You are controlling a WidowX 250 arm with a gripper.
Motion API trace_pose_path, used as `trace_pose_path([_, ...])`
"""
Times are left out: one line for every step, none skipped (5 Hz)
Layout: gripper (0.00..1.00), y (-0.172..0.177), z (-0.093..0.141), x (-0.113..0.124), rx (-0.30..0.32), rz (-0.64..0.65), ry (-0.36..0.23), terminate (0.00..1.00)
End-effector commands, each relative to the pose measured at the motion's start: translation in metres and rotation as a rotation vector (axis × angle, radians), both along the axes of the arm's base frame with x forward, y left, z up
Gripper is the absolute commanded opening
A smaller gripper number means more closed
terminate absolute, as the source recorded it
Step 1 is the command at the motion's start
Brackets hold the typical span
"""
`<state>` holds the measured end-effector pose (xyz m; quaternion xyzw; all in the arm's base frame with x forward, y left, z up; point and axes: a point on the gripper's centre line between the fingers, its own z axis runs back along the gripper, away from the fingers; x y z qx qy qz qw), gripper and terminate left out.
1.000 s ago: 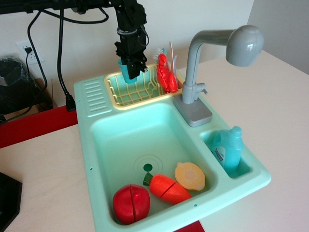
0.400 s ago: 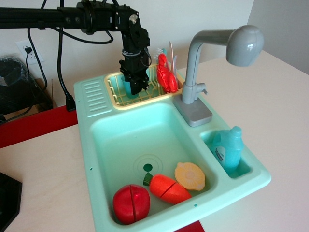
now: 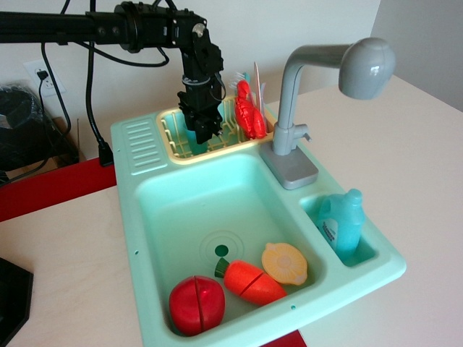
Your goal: Put cup from sink to drying rack
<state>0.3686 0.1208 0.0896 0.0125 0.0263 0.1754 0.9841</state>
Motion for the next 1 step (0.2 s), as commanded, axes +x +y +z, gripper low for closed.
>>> trace_pose_path([1.0,-0.0029,0.0682,0.0125,0.037,-0.007,-0.142,1.0])
